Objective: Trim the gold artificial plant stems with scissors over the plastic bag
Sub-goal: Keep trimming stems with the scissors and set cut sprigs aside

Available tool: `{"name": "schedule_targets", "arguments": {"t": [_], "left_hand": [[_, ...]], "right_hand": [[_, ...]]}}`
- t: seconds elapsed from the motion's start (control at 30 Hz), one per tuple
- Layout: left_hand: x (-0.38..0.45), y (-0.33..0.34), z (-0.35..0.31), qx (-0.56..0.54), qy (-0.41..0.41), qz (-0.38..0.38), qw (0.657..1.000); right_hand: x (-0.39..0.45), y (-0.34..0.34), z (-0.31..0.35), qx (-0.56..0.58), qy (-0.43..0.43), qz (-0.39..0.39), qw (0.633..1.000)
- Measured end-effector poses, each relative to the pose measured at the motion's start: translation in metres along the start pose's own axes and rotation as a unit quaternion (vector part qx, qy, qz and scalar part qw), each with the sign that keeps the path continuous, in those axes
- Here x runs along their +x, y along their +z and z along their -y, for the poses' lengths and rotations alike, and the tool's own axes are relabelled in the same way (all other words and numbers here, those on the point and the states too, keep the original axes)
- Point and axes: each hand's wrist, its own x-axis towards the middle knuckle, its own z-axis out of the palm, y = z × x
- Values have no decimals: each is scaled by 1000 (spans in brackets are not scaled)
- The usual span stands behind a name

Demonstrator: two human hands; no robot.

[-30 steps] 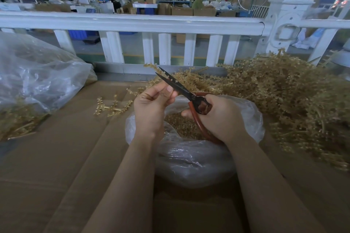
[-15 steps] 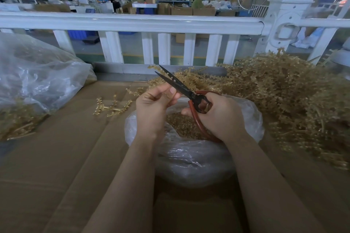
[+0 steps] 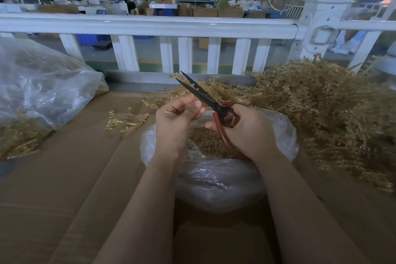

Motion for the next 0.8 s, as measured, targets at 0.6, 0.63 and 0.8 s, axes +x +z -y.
{"name": "schedule_targets", "arguments": {"t": [0.6,0.63,0.8], "left_hand": [[-1,3,3,-14,-92,32,995],[-1,4,3,6,-92,42,995],[-5,12,4,69,-88,86,990]], "right_hand": [[5,-1,2,183,108,13,977],[6,-1,2,210,112,14,971],[9,-1,1,284,132,17,950]]}}
